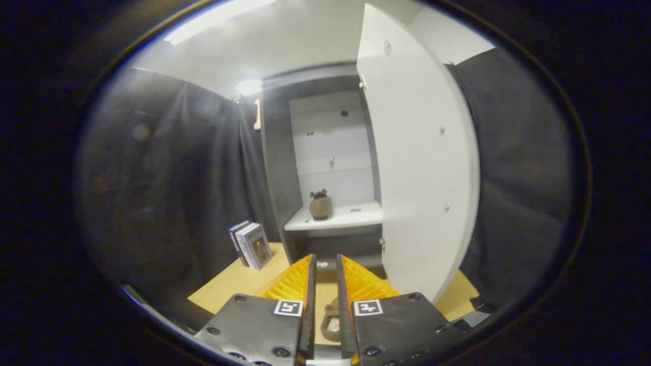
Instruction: Open the shoe cabinet door, grab the shoes and put them into the shoe cabinet, then close the shoe cabinet door.
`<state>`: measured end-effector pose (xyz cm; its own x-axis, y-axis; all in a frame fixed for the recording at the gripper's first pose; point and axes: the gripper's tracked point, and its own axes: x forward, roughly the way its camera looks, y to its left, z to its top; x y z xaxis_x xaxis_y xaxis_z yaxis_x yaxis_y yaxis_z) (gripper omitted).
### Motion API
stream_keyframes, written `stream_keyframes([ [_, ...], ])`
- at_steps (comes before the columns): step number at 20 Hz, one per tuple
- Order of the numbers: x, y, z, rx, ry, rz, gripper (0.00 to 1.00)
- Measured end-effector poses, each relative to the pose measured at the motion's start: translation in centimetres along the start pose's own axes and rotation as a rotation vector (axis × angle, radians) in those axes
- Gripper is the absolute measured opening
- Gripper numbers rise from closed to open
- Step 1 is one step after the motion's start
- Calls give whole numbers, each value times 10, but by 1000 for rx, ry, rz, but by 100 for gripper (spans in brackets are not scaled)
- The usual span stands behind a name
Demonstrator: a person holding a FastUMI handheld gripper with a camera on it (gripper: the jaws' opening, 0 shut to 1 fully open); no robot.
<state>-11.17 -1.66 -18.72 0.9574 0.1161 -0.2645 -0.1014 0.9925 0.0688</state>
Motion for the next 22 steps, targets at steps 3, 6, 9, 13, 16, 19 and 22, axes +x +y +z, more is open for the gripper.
stream_keyframes([
  [3,37,20,-70,22,110,-41,22],
  [6,71,22,-137,51,221,-93,22],
  [9,101,18,-197,59,327,-126,22],
  [13,137,8,-267,16,448,-159,22],
  [16,150,-3,-309,-41,560,-182,22],
  [19,157,-8,-332,-63,621,-188,22],
  [22,163,-14,-345,-93,664,-202,23],
])
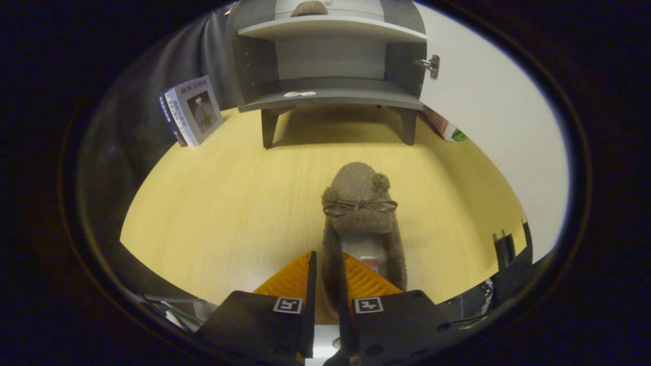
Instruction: Open the shoe cabinet door, grab the shoes and put them into the shoe cabinet, then close the shoe cabinet door.
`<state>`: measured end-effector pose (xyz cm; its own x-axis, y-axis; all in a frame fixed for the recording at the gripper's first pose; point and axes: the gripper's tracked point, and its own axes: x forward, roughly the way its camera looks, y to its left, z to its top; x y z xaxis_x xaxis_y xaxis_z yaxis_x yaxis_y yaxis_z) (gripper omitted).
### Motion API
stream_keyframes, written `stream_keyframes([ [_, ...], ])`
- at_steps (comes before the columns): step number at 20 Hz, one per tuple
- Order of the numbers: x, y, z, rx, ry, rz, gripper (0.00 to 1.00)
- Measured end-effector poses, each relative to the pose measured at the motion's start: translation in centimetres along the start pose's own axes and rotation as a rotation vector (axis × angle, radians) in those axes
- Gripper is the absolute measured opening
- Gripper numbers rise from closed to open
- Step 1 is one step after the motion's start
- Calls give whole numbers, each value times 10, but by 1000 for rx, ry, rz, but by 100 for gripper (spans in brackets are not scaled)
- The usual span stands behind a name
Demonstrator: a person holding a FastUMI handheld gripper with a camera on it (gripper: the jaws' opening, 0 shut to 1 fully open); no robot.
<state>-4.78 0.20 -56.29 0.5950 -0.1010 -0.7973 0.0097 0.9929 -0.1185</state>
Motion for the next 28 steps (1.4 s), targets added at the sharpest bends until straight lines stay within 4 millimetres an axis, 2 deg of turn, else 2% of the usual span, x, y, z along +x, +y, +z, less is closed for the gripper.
stream_keyframes([
  [5,6,-4,-4,-24,44,-26,21],
  [9,10,-4,-11,-61,66,-38,13],
  [12,10,-5,-8,-4,65,-13,7],
  [13,9,-4,-9,20,68,-7,3],
  [16,4,-5,-8,5,72,-15,3],
  [19,-9,-9,-3,-29,78,-29,3],
  [21,-23,-13,9,-35,70,-32,3],
  [24,-46,-24,42,-52,18,-56,3],
  [28,-92,-35,111,-70,-111,-97,3],
])
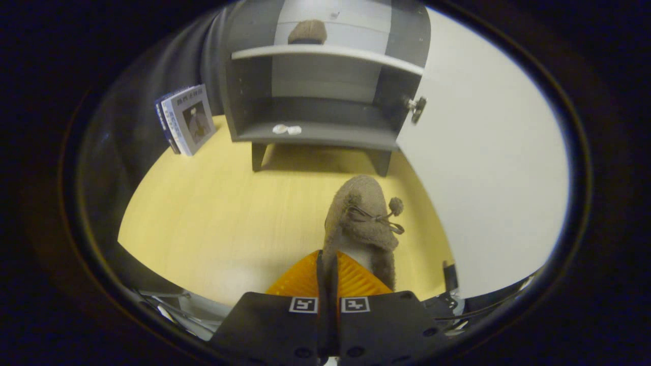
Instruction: Open the shoe cabinet door, grab the shoes and put them into the shoe cabinet, then close the shoe cabinet door.
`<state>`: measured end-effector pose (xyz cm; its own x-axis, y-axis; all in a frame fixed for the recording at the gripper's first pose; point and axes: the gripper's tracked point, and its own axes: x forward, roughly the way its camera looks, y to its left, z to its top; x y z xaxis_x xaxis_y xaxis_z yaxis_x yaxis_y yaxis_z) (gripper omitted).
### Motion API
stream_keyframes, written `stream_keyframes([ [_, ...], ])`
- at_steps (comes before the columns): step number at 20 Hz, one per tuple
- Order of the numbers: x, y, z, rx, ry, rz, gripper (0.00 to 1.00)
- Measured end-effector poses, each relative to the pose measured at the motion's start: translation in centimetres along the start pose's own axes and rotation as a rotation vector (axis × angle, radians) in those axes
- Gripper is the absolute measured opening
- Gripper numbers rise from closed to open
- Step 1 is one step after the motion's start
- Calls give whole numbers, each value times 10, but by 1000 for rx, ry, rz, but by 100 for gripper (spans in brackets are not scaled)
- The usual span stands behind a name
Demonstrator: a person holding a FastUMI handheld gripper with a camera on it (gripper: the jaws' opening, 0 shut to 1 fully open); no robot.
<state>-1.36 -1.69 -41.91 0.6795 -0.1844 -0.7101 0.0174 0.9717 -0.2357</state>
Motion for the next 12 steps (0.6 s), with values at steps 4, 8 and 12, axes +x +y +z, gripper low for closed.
stream_keyframes([
  [4,-45,-22,92,8,-141,-48,3],
  [8,-73,-34,179,31,-247,-58,3],
  [12,-62,-43,259,34,-310,-33,2],
])
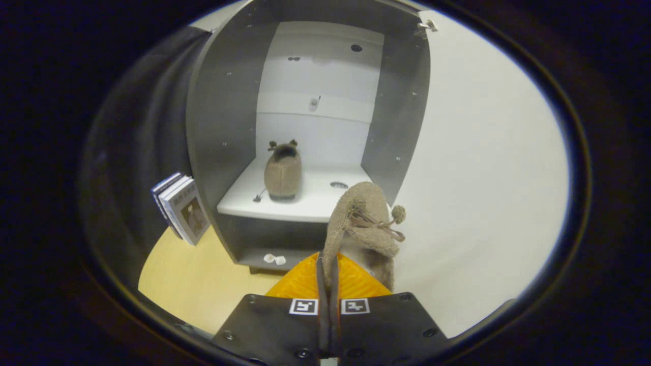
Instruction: Open the shoe cabinet door, grab the shoes and put them into the shoe cabinet, then close the shoe cabinet door.
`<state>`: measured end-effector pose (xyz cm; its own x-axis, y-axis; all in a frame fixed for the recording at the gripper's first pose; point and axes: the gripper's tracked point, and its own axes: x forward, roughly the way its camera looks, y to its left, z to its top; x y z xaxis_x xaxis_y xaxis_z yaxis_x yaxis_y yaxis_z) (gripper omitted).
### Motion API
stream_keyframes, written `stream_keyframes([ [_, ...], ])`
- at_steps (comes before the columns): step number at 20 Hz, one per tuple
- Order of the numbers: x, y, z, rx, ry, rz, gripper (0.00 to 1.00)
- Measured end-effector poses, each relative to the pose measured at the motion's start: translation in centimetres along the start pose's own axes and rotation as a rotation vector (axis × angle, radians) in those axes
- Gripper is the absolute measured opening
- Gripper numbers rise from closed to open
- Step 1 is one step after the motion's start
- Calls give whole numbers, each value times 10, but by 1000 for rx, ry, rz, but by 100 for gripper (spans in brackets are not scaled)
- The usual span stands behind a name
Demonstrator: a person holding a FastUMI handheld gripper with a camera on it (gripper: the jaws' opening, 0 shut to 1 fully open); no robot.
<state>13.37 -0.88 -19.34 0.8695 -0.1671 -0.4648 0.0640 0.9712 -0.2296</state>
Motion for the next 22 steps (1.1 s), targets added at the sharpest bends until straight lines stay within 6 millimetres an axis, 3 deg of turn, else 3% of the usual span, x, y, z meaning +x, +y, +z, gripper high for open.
stream_keyframes([
  [3,43,-3,36,-21,-18,22,2],
  [7,120,-3,82,-70,-25,45,2],
  [12,194,12,89,-90,16,94,2],
  [16,218,27,89,-161,22,121,2],
  [22,226,41,78,-184,52,139,3],
])
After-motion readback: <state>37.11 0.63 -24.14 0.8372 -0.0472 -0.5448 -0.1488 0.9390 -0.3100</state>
